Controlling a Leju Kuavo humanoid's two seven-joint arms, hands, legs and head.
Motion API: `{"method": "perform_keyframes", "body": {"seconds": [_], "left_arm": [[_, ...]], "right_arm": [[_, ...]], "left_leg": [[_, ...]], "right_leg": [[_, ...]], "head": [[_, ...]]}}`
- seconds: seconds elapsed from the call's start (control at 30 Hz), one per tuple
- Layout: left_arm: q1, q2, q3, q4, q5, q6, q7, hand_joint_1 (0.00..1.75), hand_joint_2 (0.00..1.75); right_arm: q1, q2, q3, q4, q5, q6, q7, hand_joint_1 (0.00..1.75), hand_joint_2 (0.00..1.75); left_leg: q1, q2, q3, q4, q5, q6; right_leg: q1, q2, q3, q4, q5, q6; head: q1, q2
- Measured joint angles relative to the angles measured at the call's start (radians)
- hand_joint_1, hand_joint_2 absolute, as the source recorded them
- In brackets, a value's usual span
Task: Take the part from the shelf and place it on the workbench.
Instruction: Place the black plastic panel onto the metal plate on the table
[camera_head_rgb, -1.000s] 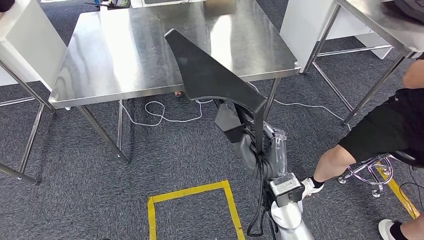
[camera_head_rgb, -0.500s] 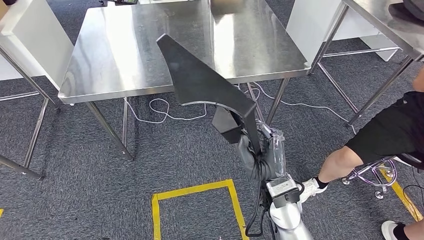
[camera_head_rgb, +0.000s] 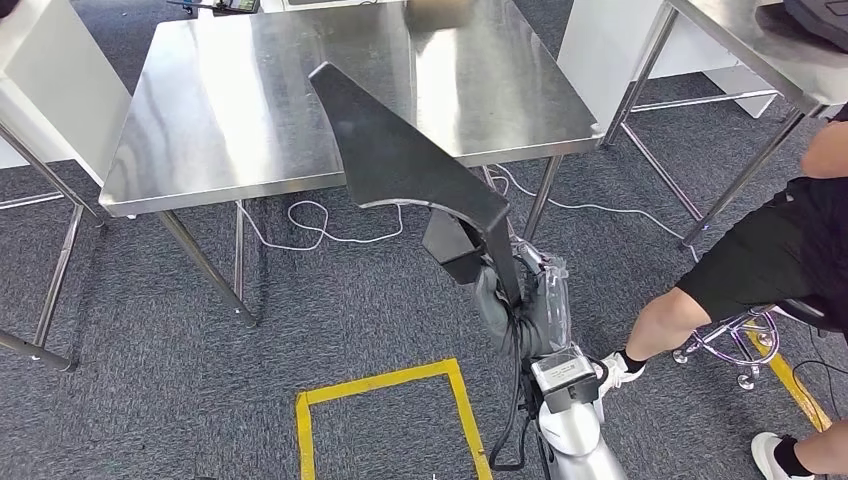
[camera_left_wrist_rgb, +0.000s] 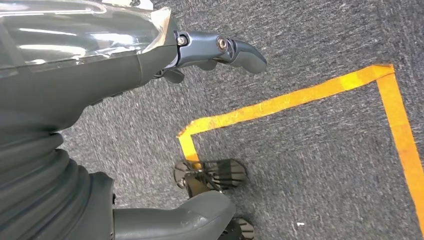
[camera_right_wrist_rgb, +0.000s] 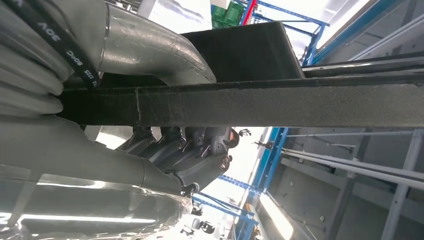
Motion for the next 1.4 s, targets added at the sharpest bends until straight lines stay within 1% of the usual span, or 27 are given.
{"method": "perform_keyframes", "body": {"seconds": [0.03,0.07,0.17,0.23,0.27,0.33,0.37,0.4,0.43,0.47,0.5,0.57,0.6,0.67,0.73,0.8,0.87,0.9,0.93,1.0,1.03,1.1,1.2,1.27,1.3,1.37,1.4], "left_arm": [[0.000,0.001,0.000,0.000,0.000,0.000,0.000,0.00,1.75],[0.000,0.002,0.000,0.000,0.000,0.001,0.000,0.00,1.75],[0.001,0.003,0.000,0.000,-0.001,0.002,0.001,0.00,1.75],[0.001,0.003,0.000,0.000,-0.001,0.002,0.002,0.00,1.75],[0.002,0.003,0.000,0.000,-0.001,0.002,0.003,0.00,1.75],[0.003,0.004,0.000,0.000,-0.001,0.002,0.005,0.00,1.75],[0.004,0.004,0.000,0.000,-0.001,0.002,0.006,0.00,1.75],[0.004,0.004,0.000,0.000,-0.001,0.002,0.008,0.00,1.75],[0.005,0.004,0.000,0.000,-0.001,0.003,0.009,0.00,1.75],[0.005,0.004,0.000,0.000,-0.001,0.003,0.010,0.00,1.75],[0.005,0.005,0.000,0.000,-0.001,0.004,0.010,0.00,1.75],[0.005,0.006,0.000,0.000,-0.001,0.006,0.011,0.00,1.75],[0.005,0.007,0.000,0.000,0.000,0.008,0.011,0.00,1.75],[0.005,0.008,0.001,0.000,0.000,0.009,0.011,0.00,1.75],[0.006,0.007,0.001,0.000,0.001,0.009,0.011,0.00,1.75],[0.006,0.006,0.003,0.000,0.002,0.010,0.010,0.00,1.75],[0.007,0.006,0.004,0.000,0.002,0.011,0.010,0.00,1.75],[0.007,0.006,0.004,0.000,0.002,0.011,0.010,0.00,1.75],[0.008,0.006,0.004,0.000,0.003,0.011,0.010,0.00,1.75],[0.011,0.005,0.004,0.000,0.003,0.011,0.010,0.00,1.75],[0.012,0.005,0.004,0.000,0.003,0.011,0.010,0.00,1.75],[0.013,0.004,0.004,0.000,0.003,0.011,0.010,0.00,1.75],[0.013,0.004,0.005,0.000,0.003,0.012,0.009,0.00,1.75],[0.013,0.004,0.004,0.000,0.002,0.011,0.009,0.00,1.75],[0.013,0.003,0.004,0.000,0.001,0.012,0.009,0.00,1.75],[0.014,0.003,0.004,0.000,0.000,0.016,0.009,0.00,1.75],[0.014,0.003,0.004,0.000,0.000,0.020,0.009,0.00,1.75]], "right_arm": [[0.000,0.000,0.000,0.000,0.000,0.000,0.000,1.75,1.75],[-0.001,0.001,0.000,0.001,0.000,0.000,0.000,1.75,1.75],[-0.001,0.002,0.000,0.001,0.000,0.000,0.002,1.75,1.75],[-0.001,0.003,0.001,0.001,0.000,0.000,0.002,1.75,1.75],[-0.002,0.004,0.001,0.001,0.001,0.000,0.002,1.75,1.75],[-0.003,0.005,0.003,0.001,0.001,0.000,0.002,1.75,1.75],[-0.003,0.006,0.003,0.002,0.001,0.001,0.003,1.75,1.75],[-0.003,0.008,0.003,0.002,0.001,0.002,0.004,1.75,1.75],[-0.004,0.009,0.004,0.002,0.002,0.002,0.005,1.75,1.75],[-0.005,0.011,0.004,0.002,0.003,0.003,0.007,1.75,1.75],[-0.007,0.013,0.004,0.002,0.003,0.003,0.008,1.75,1.75],[-0.016,0.017,0.006,0.004,0.004,0.004,0.011,1.75,1.75],[-0.021,0.019,0.006,0.006,0.004,0.004,0.012,1.75,1.75],[-0.026,0.020,0.006,0.009,0.005,0.005,0.013,1.75,1.75],[-0.030,0.021,0.007,0.012,0.007,0.008,0.013,1.75,1.75],[-0.036,0.022,0.010,0.017,0.008,0.011,0.012,1.75,1.75],[-0.041,0.021,0.013,0.024,0.008,0.014,0.011,1.75,1.75],[-0.041,0.021,0.013,0.029,0.008,0.016,0.011,1.75,1.75],[-0.041,0.021,0.014,0.033,0.008,0.017,0.011,1.75,1.75],[-0.042,0.021,0.015,0.038,0.009,0.018,0.011,1.75,1.75],[-0.043,0.021,0.016,0.040,0.009,0.018,0.011,1.75,1.75],[-0.045,0.021,0.019,0.044,0.009,0.018,0.011,1.75,1.75],[-0.046,0.020,0.021,0.047,0.009,0.018,0.010,1.75,1.75],[-0.048,0.020,0.022,0.048,0.009,0.018,0.009,1.75,1.75],[-0.049,0.021,0.023,0.048,0.009,0.018,0.009,1.75,1.75],[-0.050,0.022,0.025,0.049,0.009,0.018,0.007,1.75,1.75],[-0.050,0.022,0.026,0.051,0.009,0.018,0.007,1.75,1.75]], "left_leg": [[0.000,0.000,0.001,0.006,-0.007,-0.010],[-0.001,0.001,0.001,0.011,-0.012,-0.018],[0.003,0.002,0.004,0.012,-0.020,-0.032],[0.009,0.000,-0.009,0.048,-0.042,-0.039],[0.011,-0.002,-0.030,0.091,-0.064,-0.043],[0.011,-0.006,-0.107,0.231,-0.119,-0.047],[0.011,-0.006,-0.145,0.288,-0.132,-0.046],[0.011,-0.006,-0.172,0.319,-0.129,-0.044],[0.011,-0.007,-0.177,0.305,-0.103,-0.040],[0.010,-0.007,-0.164,0.258,-0.063,-0.034],[0.008,-0.011,-0.137,0.185,-0.016,-0.026],[0.001,-0.017,-0.089,0.072,0.035,-0.011],[-0.003,-0.020,-0.078,0.045,0.040,-0.006],[-0.009,-0.020,-0.073,0.037,0.033,-0.002],[-0.007,-0.018,-0.058,0.020,0.034,0.004],[-0.004,-0.017,-0.042,0.006,0.033,0.011],[-0.005,-0.016,-0.035,0.006,0.026,0.016],[-0.006,-0.016,-0.031,0.006,0.022,0.017],[-0.006,-0.017,-0.026,0.006,0.017,0.016],[-0.007,-0.019,-0.010,0.007,0.005,0.011],[-0.009,-0.020,-0.003,0.009,-0.003,0.007],[-0.013,-0.020,0.005,0.011,-0.016,-0.003],[-0.010,-0.017,0.009,0.013,-0.027,-0.017],[-0.006,-0.017,-0.005,0.055,-0.055,-0.030],[-0.003,-0.017,-0.030,0.107,-0.080,-0.036],[0.002,-0.017,-0.110,0.245,-0.129,-0.046],[0.006,-0.017,-0.145,0.293,-0.136,-0.050]], "right_leg": [[-0.001,-0.003,0.033,-0.057,0.016,0.002],[-0.001,-0.004,0.052,-0.091,0.022,-0.003],[0.005,0.005,0.062,-0.102,0.018,-0.029],[0.004,0.009,0.069,-0.103,0.015,-0.043],[0.003,0.010,0.073,-0.104,0.012,-0.050],[0.008,0.011,0.079,-0.104,0.006,-0.060],[0.012,0.012,0.082,-0.104,0.002,-0.064],[0.015,0.015,0.086,-0.104,-0.001,-0.068],[0.017,0.017,0.091,-0.104,-0.004,-0.070],[0.020,0.020,0.098,-0.104,-0.008,-0.072],[0.021,0.023,0.104,-0.104,-0.013,-0.072],[0.026,0.028,0.112,-0.105,-0.021,-0.066],[0.027,0.030,0.113,-0.106,-0.025,-0.062],[0.026,0.031,0.114,-0.110,-0.029,-0.051],[0.026,0.025,0.108,-0.093,-0.040,-0.042],[0.026,0.017,0.059,0.000,-0.073,-0.044],[0.025,0.016,-0.024,0.134,-0.111,-0.044],[0.025,0.016,-0.054,0.172,-0.114,-0.039],[0.024,0.015,-0.065,0.173,-0.101,-0.031],[0.024,0.011,-0.026,0.057,-0.030,-0.013],[0.024,0.006,0.005,-0.014,0.004,-0.011],[0.026,0.001,0.045,-0.103,0.043,-0.022],[0.024,0.006,0.054,-0.116,0.041,-0.047],[0.016,0.007,0.069,-0.124,0.037,-0.060],[0.012,0.007,0.076,-0.126,0.034,-0.065],[0.012,0.006,0.083,-0.126,0.028,-0.073],[0.012,0.005,0.084,-0.126,0.025,-0.075]], "head": [[0.001,0.000],[0.000,0.000],[-0.001,0.000],[-0.002,0.000],[-0.003,0.000],[-0.003,0.000],[-0.003,0.000],[-0.003,0.000],[-0.003,0.000],[-0.003,0.000],[-0.003,0.000],[-0.002,0.000],[-0.002,0.000],[-0.002,0.000],[-0.001,0.000],[0.000,0.000],[0.001,0.000],[0.001,0.000],[0.001,0.000],[0.001,0.000],[0.002,0.000],[0.002,0.000],[0.001,0.000],[-0.002,0.000],[-0.004,0.000],[-0.007,0.000],[-0.007,0.000]]}}
